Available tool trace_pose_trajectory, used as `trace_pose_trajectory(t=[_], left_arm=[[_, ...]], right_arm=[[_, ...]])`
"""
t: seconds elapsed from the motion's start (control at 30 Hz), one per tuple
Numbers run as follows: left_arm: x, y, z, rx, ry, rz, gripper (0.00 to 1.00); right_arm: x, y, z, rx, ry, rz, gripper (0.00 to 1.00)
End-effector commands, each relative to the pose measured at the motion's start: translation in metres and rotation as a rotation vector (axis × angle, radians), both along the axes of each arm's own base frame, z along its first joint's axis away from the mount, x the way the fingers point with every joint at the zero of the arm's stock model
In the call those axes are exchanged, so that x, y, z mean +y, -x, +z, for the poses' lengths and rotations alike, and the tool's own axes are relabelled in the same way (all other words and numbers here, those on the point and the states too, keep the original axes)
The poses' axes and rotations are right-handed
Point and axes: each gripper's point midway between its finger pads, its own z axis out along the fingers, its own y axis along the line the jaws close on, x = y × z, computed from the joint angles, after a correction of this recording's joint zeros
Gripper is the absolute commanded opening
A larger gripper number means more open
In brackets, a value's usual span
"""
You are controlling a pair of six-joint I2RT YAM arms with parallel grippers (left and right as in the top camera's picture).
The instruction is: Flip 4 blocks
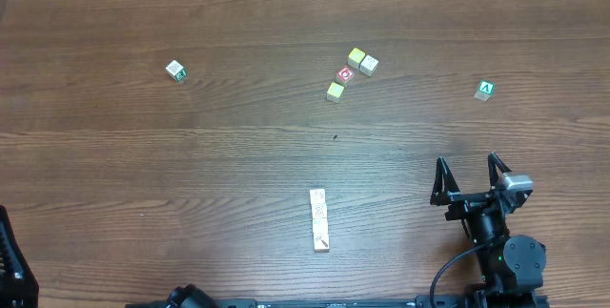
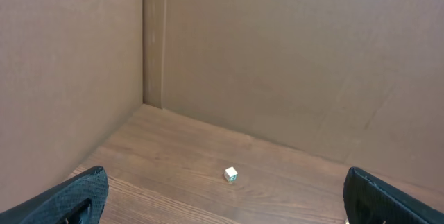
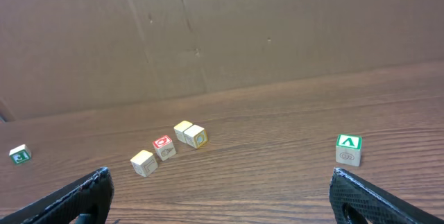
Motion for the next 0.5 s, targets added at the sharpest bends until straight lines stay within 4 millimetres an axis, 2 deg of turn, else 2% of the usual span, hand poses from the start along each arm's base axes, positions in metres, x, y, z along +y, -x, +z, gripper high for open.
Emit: trace_pose_trajectory(t=[0.0, 0.3, 0.47], left_arm=[[0.0008, -0.0013, 0.0010, 0.004, -0.022, 0.008, 1.00], [0.0007, -0.0014, 0.0004, 0.007, -0.024, 0.012, 1.00], [0.0086, 0.0081, -0.0009, 0.015, -0.028, 0.110, 1.00]], right_arm=[[-0.0002, 0.0000, -0.0014, -0.008, 0.015, 0.001, 1.00], [-0.0001, 0.0000, -0.0014, -0.008, 0.015, 0.002, 1.00], [-0.0002, 0.0000, -0.0014, -0.008, 0.015, 0.001, 1.00]])
